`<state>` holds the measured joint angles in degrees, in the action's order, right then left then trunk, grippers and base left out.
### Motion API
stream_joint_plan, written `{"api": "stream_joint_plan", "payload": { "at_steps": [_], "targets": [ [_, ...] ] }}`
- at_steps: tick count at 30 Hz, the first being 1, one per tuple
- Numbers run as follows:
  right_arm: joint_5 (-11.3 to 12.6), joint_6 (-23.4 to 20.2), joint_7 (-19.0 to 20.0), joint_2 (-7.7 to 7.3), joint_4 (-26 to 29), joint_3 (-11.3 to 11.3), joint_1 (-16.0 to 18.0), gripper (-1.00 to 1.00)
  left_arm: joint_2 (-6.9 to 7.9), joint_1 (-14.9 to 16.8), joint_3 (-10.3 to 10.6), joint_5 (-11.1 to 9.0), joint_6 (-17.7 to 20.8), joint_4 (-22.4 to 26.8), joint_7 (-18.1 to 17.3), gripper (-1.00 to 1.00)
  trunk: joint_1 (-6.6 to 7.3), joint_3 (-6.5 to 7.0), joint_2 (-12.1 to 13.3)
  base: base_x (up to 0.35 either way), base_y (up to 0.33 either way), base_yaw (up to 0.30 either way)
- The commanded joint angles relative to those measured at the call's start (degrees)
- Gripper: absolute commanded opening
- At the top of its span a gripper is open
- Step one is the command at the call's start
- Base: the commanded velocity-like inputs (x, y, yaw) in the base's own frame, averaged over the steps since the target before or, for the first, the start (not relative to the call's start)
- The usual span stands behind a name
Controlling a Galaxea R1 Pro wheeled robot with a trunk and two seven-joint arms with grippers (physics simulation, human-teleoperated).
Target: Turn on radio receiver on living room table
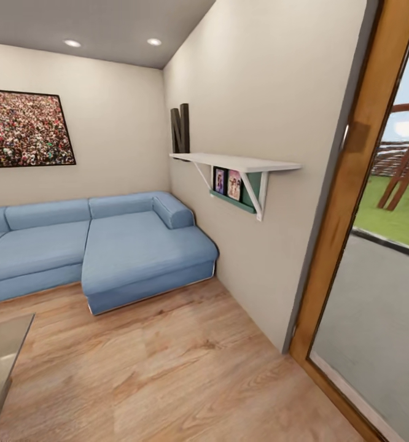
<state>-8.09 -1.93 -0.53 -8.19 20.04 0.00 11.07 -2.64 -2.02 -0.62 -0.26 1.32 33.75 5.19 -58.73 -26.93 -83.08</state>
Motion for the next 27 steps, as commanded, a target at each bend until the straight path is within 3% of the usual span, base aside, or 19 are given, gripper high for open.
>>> {"api": "stream_joint_plan", "payload": {
  "at_steps": [1,27],
  "targets": [
    [0.0,0.0,0.0,0.0,0.0,0.0,0.0,1.0,0.0,0.0,0.0,0.0,0.0,0.0,0.0,1.0,0.0,0.0,0.0,0.325,0.0,0.279],
    [0.0,0.0,0.0,0.01,0.0,0.0,0.0,1.0,0.0,0.0,0.0,0.0,0.0,-0.03,0.0,1.0,0.0,0.0,0.0,0.325,0.0,0.279]
  ]
}}
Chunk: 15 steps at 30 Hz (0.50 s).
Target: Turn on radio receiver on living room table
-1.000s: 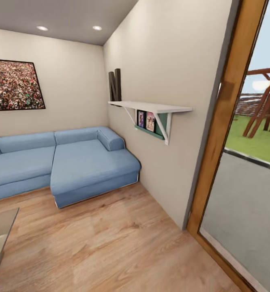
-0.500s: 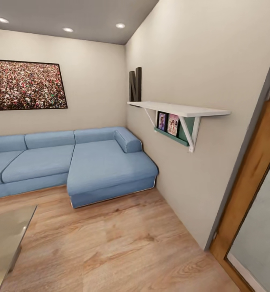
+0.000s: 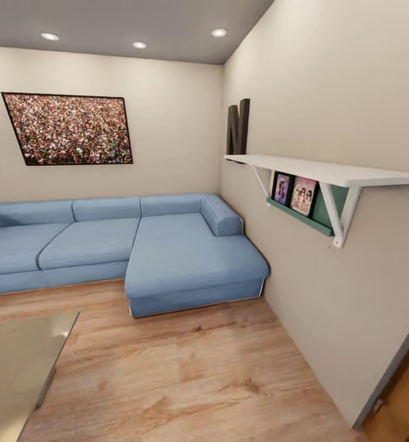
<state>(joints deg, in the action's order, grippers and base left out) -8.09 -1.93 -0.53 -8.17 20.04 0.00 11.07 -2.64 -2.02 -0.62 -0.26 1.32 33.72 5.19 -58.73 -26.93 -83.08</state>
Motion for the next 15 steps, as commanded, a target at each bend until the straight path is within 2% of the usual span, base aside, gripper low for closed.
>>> {"api": "stream_joint_plan", "payload": {
  "at_steps": [1,15],
  "targets": [
    [0.0,0.0,0.0,0.0,0.0,0.0,0.0,1.0,0.0,0.0,0.0,0.0,0.0,0.01,0.0,1.0,0.0,0.0,0.0,0.325,0.0,0.279],
    [0.0,0.0,0.0,0.0,0.0,0.0,0.0,1.0,0.0,0.0,0.0,0.0,0.0,0.03,0.0,1.0,0.0,0.0,0.0,0.325,0.0,0.279]
  ]
}}
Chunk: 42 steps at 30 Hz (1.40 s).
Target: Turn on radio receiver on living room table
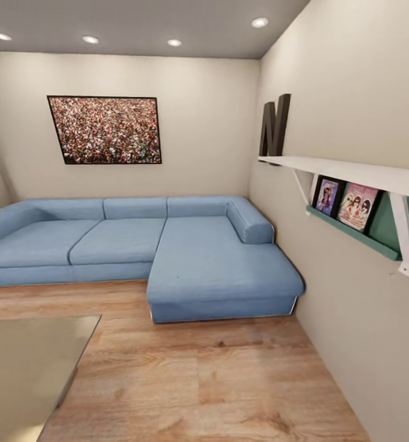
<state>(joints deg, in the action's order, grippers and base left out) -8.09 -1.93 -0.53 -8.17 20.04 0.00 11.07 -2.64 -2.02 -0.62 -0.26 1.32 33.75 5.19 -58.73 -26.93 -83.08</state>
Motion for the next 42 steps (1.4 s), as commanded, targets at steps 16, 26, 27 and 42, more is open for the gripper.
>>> {"api": "stream_joint_plan", "payload": {
  "at_steps": [16,26,27,42],
  "targets": [
    [0.0,0.01,0.0,0.0,0.0,0.0,0.0,1.0,0.0,0.0,0.02,0.0,0.0,-0.04,0.0,1.0,0.0,0.0,0.0,0.177,0.0,0.279],
    [0.0,0.03,0.0,0.0,0.0,0.0,0.0,1.0,0.0,0.0,0.04,0.0,0.0,-0.08,0.0,1.0,0.0,0.0,0.0,0.001,0.0,0.279],
    [0.0,0.03,0.0,0.0,0.0,0.0,0.0,1.0,0.0,0.0,0.02,0.0,0.0,-0.08,0.0,1.0,0.0,0.0,0.0,0.0,0.0,0.279],
    [0.0,0.03,0.0,0.0,0.0,0.0,0.0,1.0,-0.07,0.0,0.01,0.02,0.0,-0.09,0.0,1.0,0.0,0.0,0.0,0.071,-0.074,0.279]
  ]
}}
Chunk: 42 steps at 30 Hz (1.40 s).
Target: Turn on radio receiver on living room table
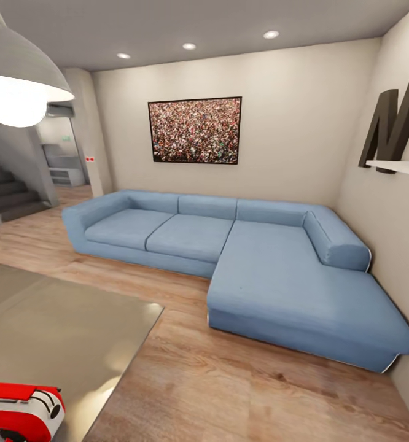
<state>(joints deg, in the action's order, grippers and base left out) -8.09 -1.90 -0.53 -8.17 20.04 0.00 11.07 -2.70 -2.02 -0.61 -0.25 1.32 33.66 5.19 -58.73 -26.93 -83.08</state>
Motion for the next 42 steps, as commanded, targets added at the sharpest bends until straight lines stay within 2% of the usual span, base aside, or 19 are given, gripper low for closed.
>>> {"api": "stream_joint_plan", "payload": {
  "at_steps": [1,12,16,18,19,24,28,29,32,39,42],
  "targets": [
    [0.0,0.02,0.0,0.0,0.0,0.0,0.0,1.0,-0.01,0.0,0.0,0.02,0.0,0.0,0.0,1.0,0.0,0.0,0.0,0.231,-0.231,0.279],
    [0.0,0.02,0.0,0.0,0.0,0.0,0.0,1.0,0.01,0.0,0.02,0.03,0.0,0.0,0.0,1.0,0.0,0.0,0.0,0.189,-0.199,0.272],
    [-0.45,-0.02,0.13,0.25,0.0,-0.23,0.0,1.0,0.7,0.0,-0.6,-0.07,0.0,0.01,0.0,1.0,0.0,0.0,0.0,0.021,-0.024,0.274],
    [-1.31,0.02,0.27,0.51,0.04,-1.34,0.0,1.0,1.4,0.0,-2.48,-0.16,-0.04,0.0,-0.03,1.0,0.0,0.0,0.0,0.007,-0.007,0.286],
    [-1.95,0.09,0.35,0.7,0.13,-2.99,0.0,1.0,1.69,0.0,-3.97,-0.2,-0.15,0.0,-0.06,1.0,0.0,0.0,0.0,0.003,-0.003,0.29],
    [-2.56,2.1,0.43,1.08,0.39,-7.3,0.0,1.0,1.97,0.0,-6.01,-0.19,-1.67,0.0,-0.06,1.0,0.0,0.0,0.0,0.001,-0.001,0.295],
    [-2.71,2.6,0.44,2.0,0.49,-7.95,0.0,1.0,2.0,0.0,-6.22,-0.25,-2.02,0.0,-0.07,1.0,0.0,0.0,0.0,0.0,0.0,0.297],
    [-2.72,2.71,0.44,2.62,0.53,-8.08,0.0,1.0,1.7,0.0,-6.23,-0.25,-2.75,0.0,-0.08,1.0,0.0,0.0,0.0,0.0,0.0,0.297],
    [-2.72,2.83,0.44,3.21,0.72,-8.14,0.0,1.0,1.49,0.0,-6.27,-0.22,-4.64,0.0,-0.09,1.0,0.0,0.0,0.0,0.0,0.0,0.298],
    [-2.73,4.69,0.44,3.53,1.0,-8.08,0.0,1.0,1.15,0.0,-6.16,0.1,-8.9,-0.03,-0.31,1.0,0.0,0.0,0.0,0.0,0.0,0.298],
    [-2.74,4.95,0.44,3.75,1.25,-8.08,0.04,1.0,1.07,0.0,-5.83,0.14,-9.59,-0.63,-0.34,1.0,0.0,0.0,0.0,0.0,0.0,0.298]
  ]
}}
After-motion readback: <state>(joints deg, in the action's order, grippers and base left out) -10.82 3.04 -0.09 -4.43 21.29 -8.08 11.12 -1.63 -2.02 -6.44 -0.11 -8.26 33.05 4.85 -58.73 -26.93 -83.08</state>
